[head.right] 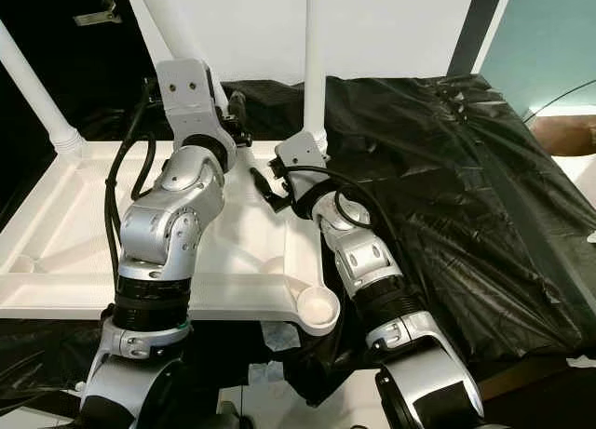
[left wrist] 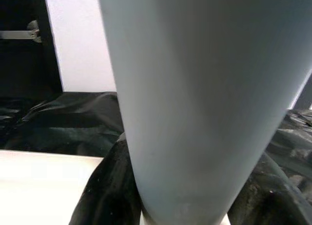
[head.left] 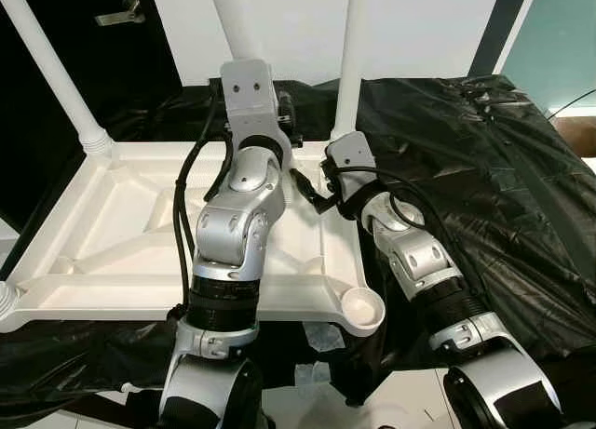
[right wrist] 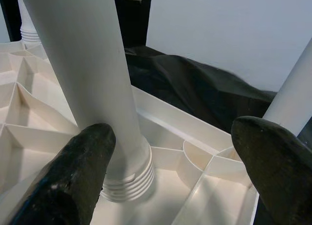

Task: Building children table

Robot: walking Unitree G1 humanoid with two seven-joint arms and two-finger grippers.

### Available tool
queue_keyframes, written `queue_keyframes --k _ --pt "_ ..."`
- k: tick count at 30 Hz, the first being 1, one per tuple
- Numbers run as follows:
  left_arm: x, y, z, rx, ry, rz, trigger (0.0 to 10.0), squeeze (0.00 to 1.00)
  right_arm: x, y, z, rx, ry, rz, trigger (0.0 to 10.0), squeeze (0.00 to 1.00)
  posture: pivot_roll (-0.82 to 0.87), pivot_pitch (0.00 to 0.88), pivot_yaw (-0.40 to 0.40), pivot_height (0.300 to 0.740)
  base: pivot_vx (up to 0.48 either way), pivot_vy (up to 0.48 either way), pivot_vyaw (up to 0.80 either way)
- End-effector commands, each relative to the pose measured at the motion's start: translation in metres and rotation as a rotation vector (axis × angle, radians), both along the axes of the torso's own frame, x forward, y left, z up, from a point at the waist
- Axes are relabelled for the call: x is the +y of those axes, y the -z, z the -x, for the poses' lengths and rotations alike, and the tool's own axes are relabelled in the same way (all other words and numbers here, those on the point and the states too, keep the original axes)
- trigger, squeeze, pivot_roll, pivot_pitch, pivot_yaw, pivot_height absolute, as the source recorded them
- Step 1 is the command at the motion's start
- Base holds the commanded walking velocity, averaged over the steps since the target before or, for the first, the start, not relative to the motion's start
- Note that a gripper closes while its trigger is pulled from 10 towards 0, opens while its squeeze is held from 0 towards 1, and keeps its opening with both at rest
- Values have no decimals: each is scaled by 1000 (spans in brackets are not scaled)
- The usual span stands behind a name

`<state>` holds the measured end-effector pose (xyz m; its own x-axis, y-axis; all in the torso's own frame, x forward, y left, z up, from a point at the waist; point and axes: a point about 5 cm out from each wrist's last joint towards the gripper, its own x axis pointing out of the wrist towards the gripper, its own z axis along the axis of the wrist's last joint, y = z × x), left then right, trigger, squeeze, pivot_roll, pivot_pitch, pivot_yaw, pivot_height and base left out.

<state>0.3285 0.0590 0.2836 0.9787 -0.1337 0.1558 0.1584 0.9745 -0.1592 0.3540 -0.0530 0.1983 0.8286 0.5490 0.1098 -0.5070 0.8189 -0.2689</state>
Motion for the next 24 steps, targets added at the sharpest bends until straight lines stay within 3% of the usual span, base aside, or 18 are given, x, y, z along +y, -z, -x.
queue_keyframes --k 1,15,24 --pt "-28 -14 9 -36 136 23 10000 0 15 4 2 28 -54 31 10000 0 126 2 28 740 0 0 0" --pt "-22 -22 2 -62 100 12 10000 0 23 11 6 72 -141 57 10000 0 129 9 30 740 0 0 0" --pt "-23 -23 3 -58 119 -11 10000 0 12 0 -3 4 -49 48 10000 0 127 15 32 740 0 0 0"
